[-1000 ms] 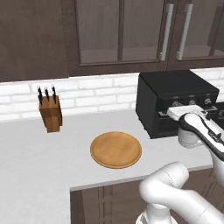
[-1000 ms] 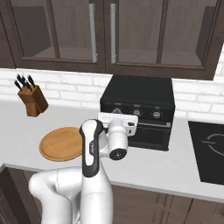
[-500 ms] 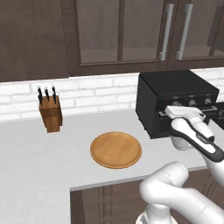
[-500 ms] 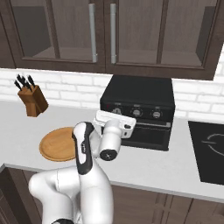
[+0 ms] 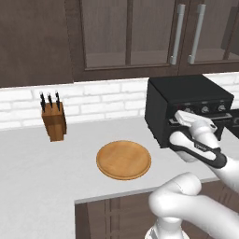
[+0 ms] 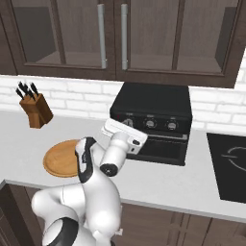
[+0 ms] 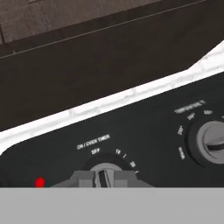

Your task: Pick up the kebab skewer and baguette bread, and place them inside the toaster oven. Close the toaster oven door and start by setting the timer.

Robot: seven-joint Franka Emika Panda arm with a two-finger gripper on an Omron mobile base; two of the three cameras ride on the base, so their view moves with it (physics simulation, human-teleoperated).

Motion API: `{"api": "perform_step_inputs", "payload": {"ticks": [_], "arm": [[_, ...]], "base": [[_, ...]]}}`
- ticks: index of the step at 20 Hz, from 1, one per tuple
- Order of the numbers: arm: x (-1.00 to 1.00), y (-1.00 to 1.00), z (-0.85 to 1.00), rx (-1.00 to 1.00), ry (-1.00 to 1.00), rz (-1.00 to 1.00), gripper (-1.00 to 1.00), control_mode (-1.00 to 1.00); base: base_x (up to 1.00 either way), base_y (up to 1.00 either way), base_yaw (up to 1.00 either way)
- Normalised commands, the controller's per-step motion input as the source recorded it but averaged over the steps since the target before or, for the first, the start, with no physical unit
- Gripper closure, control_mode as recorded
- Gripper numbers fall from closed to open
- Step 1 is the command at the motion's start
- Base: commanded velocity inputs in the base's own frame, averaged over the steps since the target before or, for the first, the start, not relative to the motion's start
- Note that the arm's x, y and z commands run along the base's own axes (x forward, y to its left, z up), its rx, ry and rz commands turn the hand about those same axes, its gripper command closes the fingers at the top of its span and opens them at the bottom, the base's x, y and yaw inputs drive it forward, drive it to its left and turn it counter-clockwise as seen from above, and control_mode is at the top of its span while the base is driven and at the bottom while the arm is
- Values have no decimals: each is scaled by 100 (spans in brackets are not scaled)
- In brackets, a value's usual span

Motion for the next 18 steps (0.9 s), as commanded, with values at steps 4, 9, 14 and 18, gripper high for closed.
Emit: {"api": "perform_step_inputs", "payload": {"ticks": [4,9,14,18], "arm": [[-2,-13,0,15,0,-10,100,-100],[-5,-8,0,14,0,-10,100,-100],[-10,-6,0,17,0,-9,100,-100],[-18,0,0,16,0,-10,100,-100]], "base": [[0,0,0],[0,0,0],[0,0,0],[0,0,0]]}}
